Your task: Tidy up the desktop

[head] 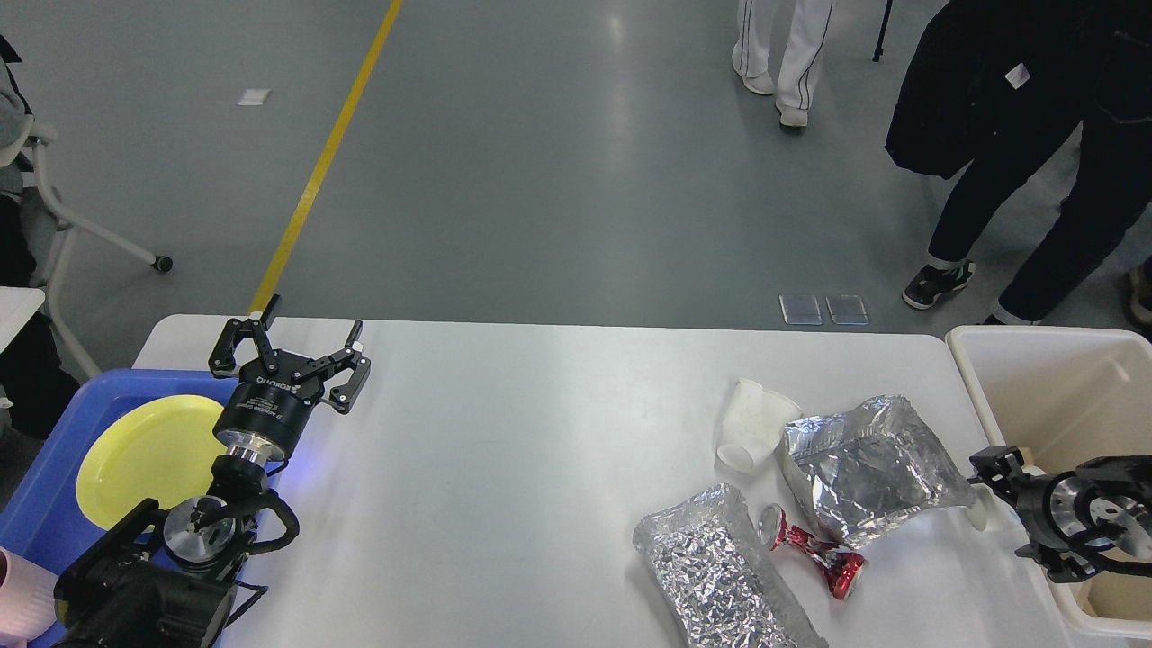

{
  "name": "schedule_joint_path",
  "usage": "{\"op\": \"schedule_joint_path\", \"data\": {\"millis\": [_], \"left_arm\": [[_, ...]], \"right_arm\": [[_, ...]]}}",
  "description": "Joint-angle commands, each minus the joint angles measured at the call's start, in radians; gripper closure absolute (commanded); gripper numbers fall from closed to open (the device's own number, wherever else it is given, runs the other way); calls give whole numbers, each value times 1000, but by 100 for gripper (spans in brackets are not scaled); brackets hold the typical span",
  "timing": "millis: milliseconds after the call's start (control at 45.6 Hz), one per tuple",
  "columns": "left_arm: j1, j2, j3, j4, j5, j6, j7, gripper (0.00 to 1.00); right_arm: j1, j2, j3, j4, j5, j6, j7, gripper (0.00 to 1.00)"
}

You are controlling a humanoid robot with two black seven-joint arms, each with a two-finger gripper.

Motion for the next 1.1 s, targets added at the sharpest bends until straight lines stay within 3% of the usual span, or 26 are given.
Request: {"op": "schedule_joint_path", "data": {"millis": [0,175,241,351,460,548,613,1073], "left_arm": [[0,0,0,0,1,0,0,4],[0,1,0,0,1,0,0,4],[0,0,0,0,1,0,0,4],[0,0,0,0,1,0,0,4],[0,1,0,0,-1,0,0,4],[0,1,0,0,1,0,0,4],[0,0,0,0,1,0,0,4],[0,1,0,0,-1,0,0,4]], "right_arm": [[-10,3,35,-22,1,-2,-12,0],[-33,24,38,-25,-1,-26,-15,0],[-40,30,40,-26,-1,-55,-15,7],[-45,30,38,-28,-5,-77,-15,32],[-47,30,40,-28,-15,-81,-13,72],[-43,30,38,-29,-18,-83,-13,91],[-39,30,38,-33,-18,-86,-13,99],[-17,29,70,-33,-19,-112,-9,100]]}}
